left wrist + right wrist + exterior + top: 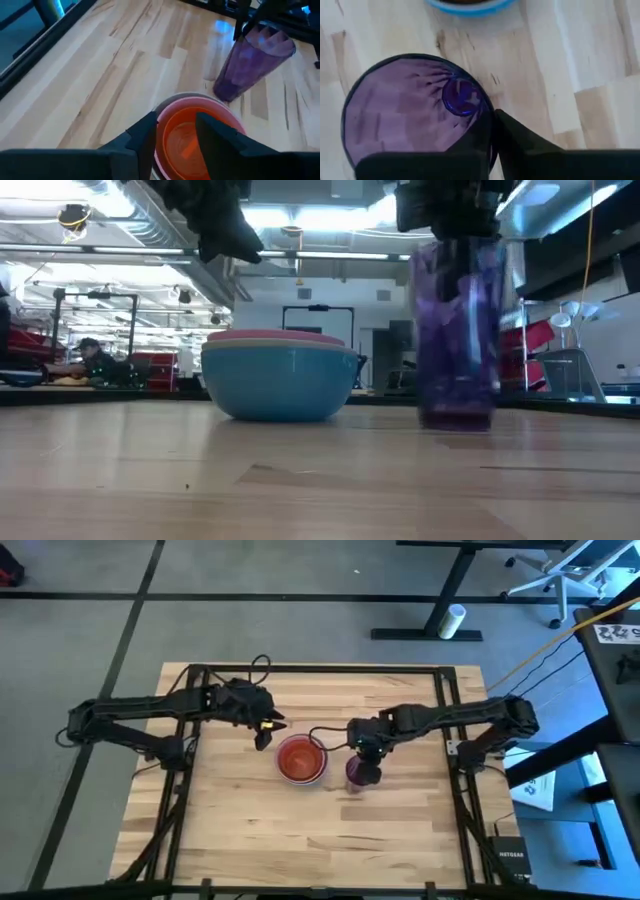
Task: Nest bowls inside each other
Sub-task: Adjust the purple glass
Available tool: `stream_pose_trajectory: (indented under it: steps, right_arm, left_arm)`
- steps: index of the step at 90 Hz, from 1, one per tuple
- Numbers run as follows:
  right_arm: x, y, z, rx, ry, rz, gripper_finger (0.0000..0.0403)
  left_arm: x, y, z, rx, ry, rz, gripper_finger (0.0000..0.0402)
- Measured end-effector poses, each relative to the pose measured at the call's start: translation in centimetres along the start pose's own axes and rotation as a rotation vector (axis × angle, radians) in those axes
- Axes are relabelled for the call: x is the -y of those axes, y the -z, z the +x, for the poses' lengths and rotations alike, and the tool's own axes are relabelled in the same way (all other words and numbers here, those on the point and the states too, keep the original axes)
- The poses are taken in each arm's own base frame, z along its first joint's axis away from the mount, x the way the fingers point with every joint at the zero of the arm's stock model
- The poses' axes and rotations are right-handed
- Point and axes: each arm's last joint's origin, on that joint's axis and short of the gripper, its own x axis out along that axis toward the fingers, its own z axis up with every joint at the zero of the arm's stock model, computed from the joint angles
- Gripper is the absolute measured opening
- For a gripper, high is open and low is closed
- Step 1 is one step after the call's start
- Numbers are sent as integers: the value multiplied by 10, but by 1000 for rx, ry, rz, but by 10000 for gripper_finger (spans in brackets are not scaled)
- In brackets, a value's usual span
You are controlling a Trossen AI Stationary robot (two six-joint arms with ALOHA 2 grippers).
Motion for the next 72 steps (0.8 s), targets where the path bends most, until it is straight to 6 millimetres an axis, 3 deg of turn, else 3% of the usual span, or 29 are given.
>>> stream_pose_trajectory:
  steps: [39,55,72]
  right_arm:
    - [45,-15,-4,18,44,1,0]
    - [43,-24,-22,54,63,-33,0]
    - [42,-21,-21,5,35,-29,0]
  left_arm:
    - [0,-1,-2,10,-14,4,119]
    - [0,-1,-2,10,-17,4,119]
    - [-1,-1,-2,11,-21,16,119]
